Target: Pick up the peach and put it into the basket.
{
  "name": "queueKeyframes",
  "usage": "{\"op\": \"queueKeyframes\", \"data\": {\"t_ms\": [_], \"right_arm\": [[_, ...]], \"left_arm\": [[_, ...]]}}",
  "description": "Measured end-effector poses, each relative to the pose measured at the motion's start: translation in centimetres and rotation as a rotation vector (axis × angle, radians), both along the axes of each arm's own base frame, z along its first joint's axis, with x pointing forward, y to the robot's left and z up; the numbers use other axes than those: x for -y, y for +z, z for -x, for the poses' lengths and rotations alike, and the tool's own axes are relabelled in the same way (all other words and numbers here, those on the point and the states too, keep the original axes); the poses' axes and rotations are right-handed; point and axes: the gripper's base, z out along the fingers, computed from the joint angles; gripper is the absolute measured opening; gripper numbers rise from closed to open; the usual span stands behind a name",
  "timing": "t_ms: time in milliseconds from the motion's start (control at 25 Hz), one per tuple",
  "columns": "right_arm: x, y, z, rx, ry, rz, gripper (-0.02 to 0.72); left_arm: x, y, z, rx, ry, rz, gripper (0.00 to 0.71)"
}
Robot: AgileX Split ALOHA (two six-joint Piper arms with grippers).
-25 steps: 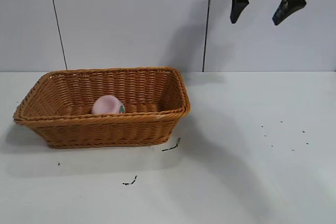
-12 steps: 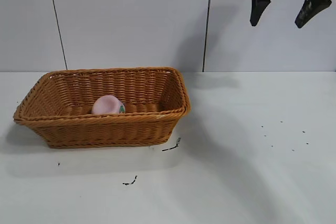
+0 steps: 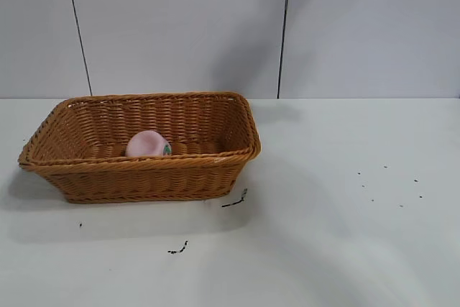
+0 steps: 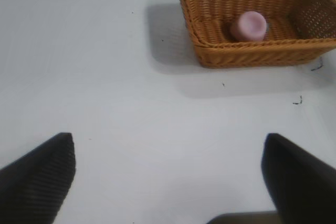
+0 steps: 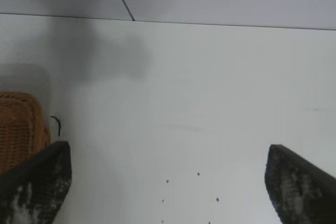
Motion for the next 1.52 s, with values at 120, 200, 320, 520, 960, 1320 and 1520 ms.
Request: {"op": "queueKeyframes", "data": {"t_ms": [120, 200, 320, 520, 960, 1320, 1520], "right_arm": [[0.2, -1.0, 5.5, -0.023, 0.0, 0.001, 0.695], [0.3, -2.3, 9.2, -0.04, 0.0, 0.0, 0.695], [0.4, -4.3, 14.3, -0.038, 0.0, 0.0, 0.695], [0.7, -7.7, 21.7, 0.104, -0.004, -0.003, 0.695], [1.1, -11.9, 29.1, 0.499, -0.013, 0.004, 0.695], [1.1, -11.8, 30.4, 0.589, -0.014, 0.0, 0.695], [1.1, -11.8, 30.4, 0.589, -0.014, 0.0, 0.695]], "left_arm": [[0.0, 0.0, 0.0, 0.0, 0.0, 0.0, 0.693], [0.0, 0.0, 0.0, 0.0, 0.0, 0.0, 0.693], [0.0, 0.0, 0.0, 0.0, 0.0, 0.0, 0.693], [0.0, 0.0, 0.0, 0.0, 0.0, 0.0, 0.693], [0.0, 0.0, 0.0, 0.0, 0.0, 0.0, 0.693], [0.0, 0.0, 0.0, 0.0, 0.0, 0.0, 0.693], [0.0, 0.0, 0.0, 0.0, 0.0, 0.0, 0.693]]}}
